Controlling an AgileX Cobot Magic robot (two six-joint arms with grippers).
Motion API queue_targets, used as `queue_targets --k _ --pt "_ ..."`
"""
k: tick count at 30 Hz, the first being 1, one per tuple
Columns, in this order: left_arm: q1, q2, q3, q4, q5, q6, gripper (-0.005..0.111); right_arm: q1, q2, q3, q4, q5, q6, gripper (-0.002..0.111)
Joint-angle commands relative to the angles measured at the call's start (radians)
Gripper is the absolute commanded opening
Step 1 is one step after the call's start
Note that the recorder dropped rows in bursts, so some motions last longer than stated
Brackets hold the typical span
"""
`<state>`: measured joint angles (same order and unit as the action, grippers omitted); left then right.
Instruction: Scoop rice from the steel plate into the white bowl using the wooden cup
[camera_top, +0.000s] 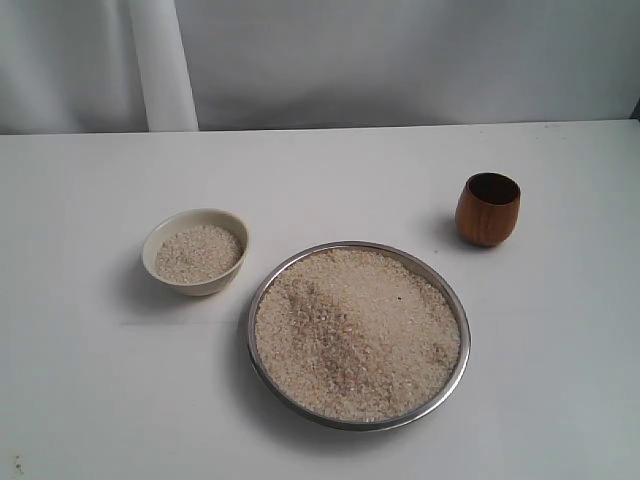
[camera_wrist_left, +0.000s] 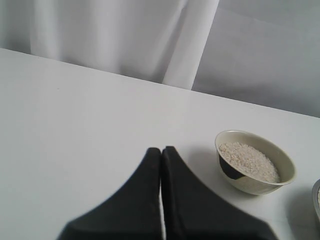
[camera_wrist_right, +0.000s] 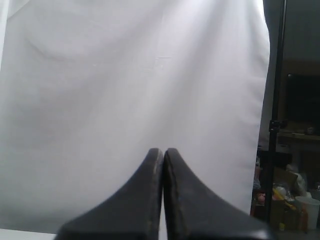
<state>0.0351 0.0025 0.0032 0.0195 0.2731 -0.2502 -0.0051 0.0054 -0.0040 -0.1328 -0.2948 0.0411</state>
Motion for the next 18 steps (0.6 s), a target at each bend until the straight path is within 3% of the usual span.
queue_targets --k 1,6,12,18 --pt "-0.005 -0.003 -0.003 -0.002 -0.006 -0.004 0.000 -0.007 -0.005 0.004 0.004 -0.014 -0.004 0.000" --pt "-0.005 -0.003 -0.003 -0.002 -0.006 -0.004 0.000 -0.007 -0.005 0.004 0.004 -0.090 0.010 0.000" --pt "-0.005 -0.003 -0.003 -0.002 -0.006 -0.004 0.000 -0.007 -0.005 0.004 0.006 -0.179 0.291 0.000" --pt "-0.005 -0.003 -0.003 -0.002 -0.006 -0.004 0.000 -0.007 0.053 -0.079 0.006 -0.077 0.339 0.000"
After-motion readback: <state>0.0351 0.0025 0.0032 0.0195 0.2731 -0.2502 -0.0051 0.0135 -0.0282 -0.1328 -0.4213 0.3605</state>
